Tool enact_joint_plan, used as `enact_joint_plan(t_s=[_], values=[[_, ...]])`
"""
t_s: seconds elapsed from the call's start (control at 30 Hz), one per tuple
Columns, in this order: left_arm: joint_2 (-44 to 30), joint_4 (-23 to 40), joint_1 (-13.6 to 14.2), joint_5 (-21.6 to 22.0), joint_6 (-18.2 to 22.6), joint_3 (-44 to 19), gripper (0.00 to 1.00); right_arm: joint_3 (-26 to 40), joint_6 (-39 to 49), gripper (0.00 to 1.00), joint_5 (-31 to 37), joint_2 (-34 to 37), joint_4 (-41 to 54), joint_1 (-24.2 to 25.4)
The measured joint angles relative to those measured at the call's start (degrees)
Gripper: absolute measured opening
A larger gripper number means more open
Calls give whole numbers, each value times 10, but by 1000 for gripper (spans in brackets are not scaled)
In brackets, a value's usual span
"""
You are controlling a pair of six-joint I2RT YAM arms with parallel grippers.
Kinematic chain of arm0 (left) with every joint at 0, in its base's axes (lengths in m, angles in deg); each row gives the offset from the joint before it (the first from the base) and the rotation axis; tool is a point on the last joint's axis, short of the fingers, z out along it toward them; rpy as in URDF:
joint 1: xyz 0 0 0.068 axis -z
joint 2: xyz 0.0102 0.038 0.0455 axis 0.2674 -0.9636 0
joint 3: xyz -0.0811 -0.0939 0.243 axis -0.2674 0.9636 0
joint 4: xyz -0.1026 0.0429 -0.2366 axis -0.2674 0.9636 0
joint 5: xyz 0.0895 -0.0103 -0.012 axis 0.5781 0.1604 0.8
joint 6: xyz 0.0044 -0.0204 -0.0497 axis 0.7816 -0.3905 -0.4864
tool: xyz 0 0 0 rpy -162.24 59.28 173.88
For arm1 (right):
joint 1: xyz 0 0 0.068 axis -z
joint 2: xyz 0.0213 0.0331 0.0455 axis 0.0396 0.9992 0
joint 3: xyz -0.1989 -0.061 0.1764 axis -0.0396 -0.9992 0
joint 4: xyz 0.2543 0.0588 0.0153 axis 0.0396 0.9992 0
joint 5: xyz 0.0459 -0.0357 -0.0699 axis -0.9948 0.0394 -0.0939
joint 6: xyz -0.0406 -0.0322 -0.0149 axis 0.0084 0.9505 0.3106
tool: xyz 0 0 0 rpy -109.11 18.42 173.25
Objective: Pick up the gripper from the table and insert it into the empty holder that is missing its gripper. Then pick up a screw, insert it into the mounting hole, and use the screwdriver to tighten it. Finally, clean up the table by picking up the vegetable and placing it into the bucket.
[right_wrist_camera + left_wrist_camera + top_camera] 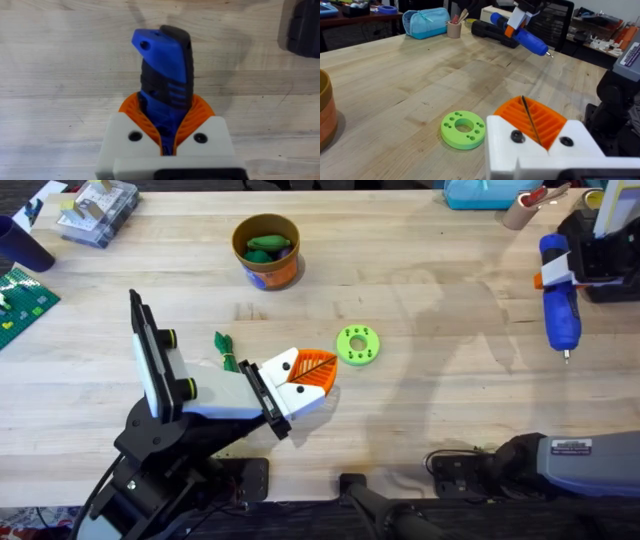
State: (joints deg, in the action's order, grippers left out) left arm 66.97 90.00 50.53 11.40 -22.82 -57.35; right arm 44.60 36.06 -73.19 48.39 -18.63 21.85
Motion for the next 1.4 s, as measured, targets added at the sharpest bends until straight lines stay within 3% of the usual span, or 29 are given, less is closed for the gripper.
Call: enact_joint_plan(t_s=[0.53, 0.67, 1.0, 1.2, 1.4], values=[[0, 1, 0, 0, -1, 0, 12, -2, 1, 84, -75, -7, -9, -10], [0, 1, 0, 0, -1, 0, 12, -7, 2, 84, -75, -71, -16, -23], [0, 1, 0, 0, -1, 0, 12, -7, 5, 86, -106, -320, -19, -25], [0, 1, 0, 0, -1, 0, 12, -26, 0, 84, -199, -397, -74, -25], [0, 1, 0, 0, -1, 0, 12, -115, -39, 86, -319, -443, -175, -25]])
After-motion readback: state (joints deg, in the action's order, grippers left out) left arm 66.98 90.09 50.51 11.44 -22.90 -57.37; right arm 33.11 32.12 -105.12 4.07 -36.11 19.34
